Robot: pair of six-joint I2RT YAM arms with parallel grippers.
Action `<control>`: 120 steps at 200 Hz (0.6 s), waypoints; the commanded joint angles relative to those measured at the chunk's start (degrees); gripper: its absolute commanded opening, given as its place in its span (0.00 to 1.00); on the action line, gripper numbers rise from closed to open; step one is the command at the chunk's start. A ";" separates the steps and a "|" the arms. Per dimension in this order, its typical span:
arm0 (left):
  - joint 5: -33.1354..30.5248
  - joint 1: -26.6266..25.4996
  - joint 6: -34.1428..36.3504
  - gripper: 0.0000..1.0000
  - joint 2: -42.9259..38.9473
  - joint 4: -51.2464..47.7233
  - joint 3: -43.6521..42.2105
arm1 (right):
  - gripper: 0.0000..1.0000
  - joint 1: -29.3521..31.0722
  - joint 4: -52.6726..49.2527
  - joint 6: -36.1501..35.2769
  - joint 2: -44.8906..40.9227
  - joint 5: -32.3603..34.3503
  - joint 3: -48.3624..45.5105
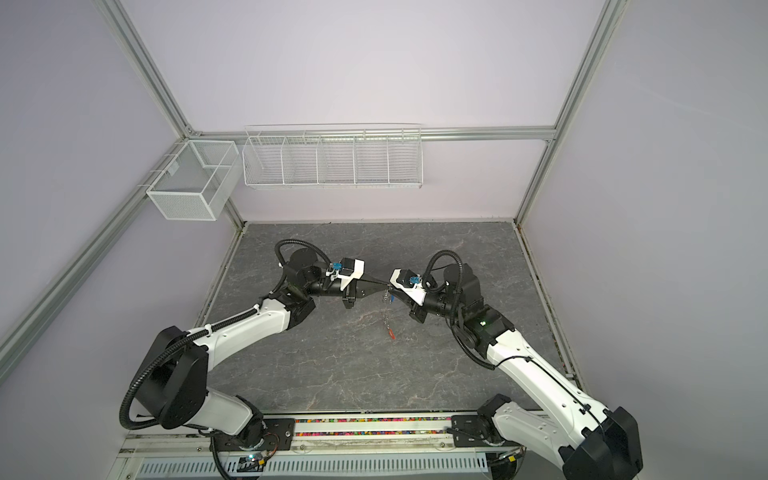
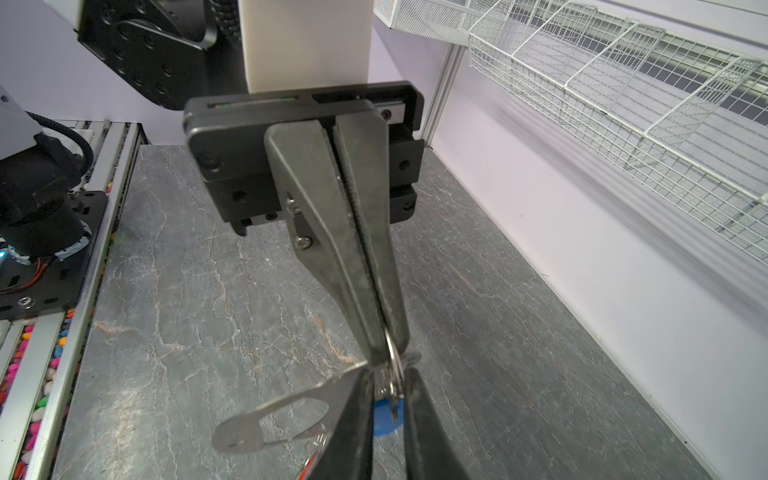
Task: Put the keys on the keyring
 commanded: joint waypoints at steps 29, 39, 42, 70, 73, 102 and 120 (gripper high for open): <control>1.74 0.32 -0.26 0.00 0.70 0.15 0.84 | 0.11 -0.19 0.84 1.11 0.76 -1.43 1.56; 1.84 0.32 -0.16 0.00 0.70 0.00 0.82 | 0.10 -0.20 0.77 1.33 0.85 -1.42 1.68; 1.85 0.32 -0.02 0.00 0.63 -0.11 0.82 | 0.09 -0.17 0.77 1.40 0.87 -1.49 1.73; 1.60 0.25 1.28 0.00 0.60 -1.94 1.08 | 0.07 -0.21 0.27 1.71 0.85 -1.79 1.78; 1.59 0.24 1.36 0.00 0.52 -2.08 1.13 | 0.07 -0.21 0.12 1.73 0.85 -1.72 1.84; 0.44 0.24 3.52 0.00 0.24 -4.31 1.26 | 0.07 -0.17 -2.84 1.74 0.91 -0.82 2.71; -2.74 0.32 10.28 0.24 -1.59 -11.58 2.05 | 0.07 -0.17 -6.72 1.45 1.33 -0.13 4.66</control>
